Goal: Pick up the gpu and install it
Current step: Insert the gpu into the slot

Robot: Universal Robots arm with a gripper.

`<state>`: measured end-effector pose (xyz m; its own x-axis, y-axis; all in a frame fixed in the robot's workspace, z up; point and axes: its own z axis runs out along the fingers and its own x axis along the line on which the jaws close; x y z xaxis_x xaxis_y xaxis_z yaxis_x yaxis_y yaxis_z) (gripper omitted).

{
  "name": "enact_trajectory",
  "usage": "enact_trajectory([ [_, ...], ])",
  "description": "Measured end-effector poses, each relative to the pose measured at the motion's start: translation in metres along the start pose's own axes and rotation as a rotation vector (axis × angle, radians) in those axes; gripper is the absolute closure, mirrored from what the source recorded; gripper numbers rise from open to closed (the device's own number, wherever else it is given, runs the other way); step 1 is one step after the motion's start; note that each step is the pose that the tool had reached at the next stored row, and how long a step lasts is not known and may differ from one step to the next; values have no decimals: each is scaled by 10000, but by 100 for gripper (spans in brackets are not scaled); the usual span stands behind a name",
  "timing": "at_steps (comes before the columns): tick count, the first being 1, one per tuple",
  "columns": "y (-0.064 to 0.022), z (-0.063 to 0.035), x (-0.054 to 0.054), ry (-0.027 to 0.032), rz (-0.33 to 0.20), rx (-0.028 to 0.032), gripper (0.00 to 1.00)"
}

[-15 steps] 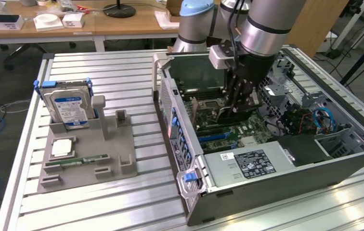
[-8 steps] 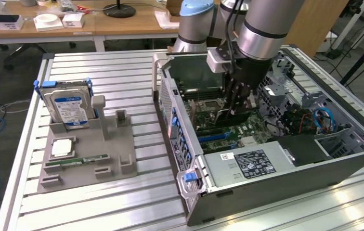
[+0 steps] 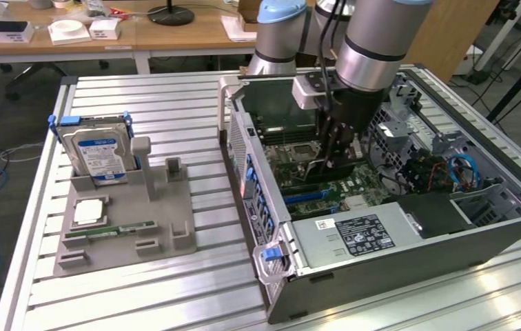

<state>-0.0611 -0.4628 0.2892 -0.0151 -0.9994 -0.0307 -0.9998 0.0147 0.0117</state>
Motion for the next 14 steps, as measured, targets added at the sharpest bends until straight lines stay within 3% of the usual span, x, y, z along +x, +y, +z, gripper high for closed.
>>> enact_trajectory([
  [14,26,67,11,-1,0,-1,74],
])
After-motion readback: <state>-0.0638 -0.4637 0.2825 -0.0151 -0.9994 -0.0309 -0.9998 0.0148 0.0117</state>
